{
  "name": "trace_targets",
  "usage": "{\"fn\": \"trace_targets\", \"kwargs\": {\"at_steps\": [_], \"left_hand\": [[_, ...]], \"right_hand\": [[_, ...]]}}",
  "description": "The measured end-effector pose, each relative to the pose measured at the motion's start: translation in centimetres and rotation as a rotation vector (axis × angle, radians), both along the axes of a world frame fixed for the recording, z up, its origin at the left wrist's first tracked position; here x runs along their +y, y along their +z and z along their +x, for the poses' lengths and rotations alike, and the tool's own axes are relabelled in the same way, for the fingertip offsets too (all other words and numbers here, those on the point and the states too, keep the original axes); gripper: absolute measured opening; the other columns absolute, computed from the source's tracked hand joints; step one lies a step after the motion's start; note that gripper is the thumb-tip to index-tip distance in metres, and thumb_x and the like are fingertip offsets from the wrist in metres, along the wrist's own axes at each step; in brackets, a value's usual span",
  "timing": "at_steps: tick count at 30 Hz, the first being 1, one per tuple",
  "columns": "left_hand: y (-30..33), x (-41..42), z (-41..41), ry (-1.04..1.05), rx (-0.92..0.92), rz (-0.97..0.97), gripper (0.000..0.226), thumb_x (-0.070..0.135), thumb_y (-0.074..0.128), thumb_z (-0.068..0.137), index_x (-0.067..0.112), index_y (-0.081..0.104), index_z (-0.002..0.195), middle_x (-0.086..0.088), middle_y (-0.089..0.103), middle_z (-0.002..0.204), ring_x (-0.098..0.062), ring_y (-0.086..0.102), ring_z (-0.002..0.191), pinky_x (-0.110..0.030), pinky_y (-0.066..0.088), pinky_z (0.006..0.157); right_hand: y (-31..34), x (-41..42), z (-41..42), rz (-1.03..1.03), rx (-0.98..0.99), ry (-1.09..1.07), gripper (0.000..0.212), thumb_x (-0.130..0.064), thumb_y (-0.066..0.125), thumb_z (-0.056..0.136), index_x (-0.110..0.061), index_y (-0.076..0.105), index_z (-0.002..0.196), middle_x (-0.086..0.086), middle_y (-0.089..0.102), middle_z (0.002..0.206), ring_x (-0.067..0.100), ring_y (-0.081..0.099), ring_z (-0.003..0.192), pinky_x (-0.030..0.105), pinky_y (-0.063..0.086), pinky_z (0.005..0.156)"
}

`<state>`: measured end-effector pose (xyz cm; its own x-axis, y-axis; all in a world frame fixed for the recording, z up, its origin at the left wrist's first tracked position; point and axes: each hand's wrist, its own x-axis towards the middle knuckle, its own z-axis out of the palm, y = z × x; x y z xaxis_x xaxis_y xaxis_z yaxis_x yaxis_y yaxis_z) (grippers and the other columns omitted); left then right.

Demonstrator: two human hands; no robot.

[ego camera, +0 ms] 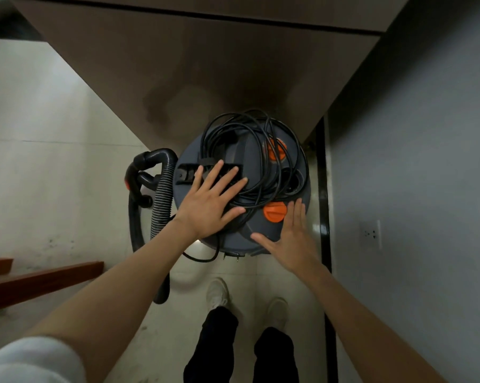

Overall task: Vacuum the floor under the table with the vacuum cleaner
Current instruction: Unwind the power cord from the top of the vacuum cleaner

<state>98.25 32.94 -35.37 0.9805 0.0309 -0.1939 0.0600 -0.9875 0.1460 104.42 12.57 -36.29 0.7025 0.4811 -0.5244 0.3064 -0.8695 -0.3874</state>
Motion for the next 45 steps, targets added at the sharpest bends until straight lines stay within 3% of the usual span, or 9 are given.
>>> {"fn": "trace_targets", "kwargs": {"at_steps": [9, 20, 26, 30, 35, 38, 41, 43, 45], "left_hand": [[0.8, 0.5, 2.2, 0.031, 0.117, 0.069, 0.081, 0.068, -0.004, 0.08, 0.03, 0.004, 0.151, 0.001, 0.002, 0.159, -0.027, -0.011, 0.145, -0.05, -0.009, 0.114], [2.2, -3.0, -1.4, 0.2, 0.167, -0.105, 0.065, 0.039, 0.029, 0.1, 0.02, -0.005, 0.151, 0.002, -0.015, 0.158, -0.024, -0.02, 0.143, -0.047, -0.011, 0.114], [3.9, -3.7, -4.9, 0.382, 0.043, -0.482, 0.061, 0.024, 0.042, 0.099, 0.014, 0.01, 0.15, -0.004, -0.006, 0.158, -0.021, -0.013, 0.145, -0.033, -0.006, 0.114], [5.1, -3.6, -4.7, 0.677, 0.081, -0.781, 0.068, 0.019, 0.046, 0.098, 0.008, 0.005, 0.15, -0.009, -0.002, 0.158, -0.025, 0.004, 0.146, -0.032, 0.009, 0.118], [7.3, -1.9, 0.0, 1.154, 0.056, -1.265, 0.047, 0.013, 0.039, 0.101, 0.006, 0.027, 0.146, -0.005, 0.043, 0.14, -0.02, 0.037, 0.133, -0.017, 0.032, 0.097], [7.3, -0.8, 2.0, 1.278, 0.014, -1.338, 0.036, 0.011, 0.039, 0.101, 0.0, 0.044, 0.134, -0.006, 0.059, 0.112, -0.022, 0.056, 0.109, -0.011, 0.043, 0.075], [7.2, -0.8, 2.4, 1.324, -0.003, -1.353, 0.033, 0.001, 0.039, 0.099, -0.005, 0.05, 0.129, -0.014, 0.061, 0.108, -0.012, 0.057, 0.083, -0.01, 0.047, 0.067], [7.6, -1.2, 2.5, 1.31, -0.016, -1.32, 0.034, -0.005, 0.039, 0.097, -0.005, 0.049, 0.13, -0.016, 0.06, 0.117, -0.018, 0.058, 0.099, -0.018, 0.048, 0.083], [8.5, -2.1, 2.6, 1.28, -0.03, -1.295, 0.039, -0.008, 0.039, 0.096, -0.002, 0.046, 0.133, -0.01, 0.056, 0.121, -0.016, 0.051, 0.112, -0.018, 0.042, 0.089]], "right_hand": [[0.3, 0.7, 2.1, -0.017, 0.048, 0.02, 0.122, -0.076, 0.047, 0.075, -0.002, -0.015, 0.149, 0.014, -0.022, 0.157, 0.023, -0.02, 0.145, 0.038, 0.0, 0.121], [1.8, -0.9, -2.0, 0.003, 0.158, -0.051, 0.083, -0.045, 0.044, 0.098, -0.008, -0.007, 0.152, 0.005, -0.018, 0.159, 0.018, -0.005, 0.148, 0.028, 0.01, 0.116], [4.8, -0.6, -1.8, 0.082, 0.149, -0.122, 0.061, -0.031, 0.042, 0.101, -0.007, 0.018, 0.152, 0.009, 0.011, 0.16, 0.021, 0.008, 0.148, 0.032, 0.011, 0.118], [7.0, 1.8, -0.3, 0.231, 0.001, -0.117, 0.047, -0.022, 0.046, 0.099, -0.005, 0.041, 0.141, 0.013, 0.046, 0.141, 0.029, 0.039, 0.133, 0.038, 0.033, 0.111], [8.5, 6.1, 2.5, 0.231, 0.016, 0.005, 0.044, -0.021, 0.04, 0.102, -0.006, 0.039, 0.143, 0.011, 0.044, 0.142, 0.024, 0.036, 0.133, 0.03, 0.028, 0.107], [8.3, 8.8, 4.4, 0.195, 0.108, 0.117, 0.045, -0.023, 0.035, 0.103, -0.006, 0.035, 0.146, 0.012, 0.041, 0.145, 0.026, 0.034, 0.135, 0.031, 0.026, 0.109], [7.9, 11.1, 5.9, 0.092, 0.288, 0.154, 0.046, -0.028, 0.031, 0.105, -0.006, 0.037, 0.145, 0.015, 0.039, 0.147, 0.027, 0.034, 0.136, 0.032, 0.025, 0.109], [7.7, 12.2, 6.4, 0.111, 0.401, 0.057, 0.037, -0.029, 0.03, 0.104, -0.011, 0.06, 0.116, 0.018, 0.054, 0.123, 0.026, 0.047, 0.12, 0.032, 0.034, 0.098], [7.9, 12.6, 6.6, 0.172, 0.477, -0.051, 0.033, -0.028, 0.035, 0.103, -0.019, 0.055, 0.077, 0.01, 0.057, 0.089, 0.024, 0.053, 0.095, 0.034, 0.037, 0.08]]}}
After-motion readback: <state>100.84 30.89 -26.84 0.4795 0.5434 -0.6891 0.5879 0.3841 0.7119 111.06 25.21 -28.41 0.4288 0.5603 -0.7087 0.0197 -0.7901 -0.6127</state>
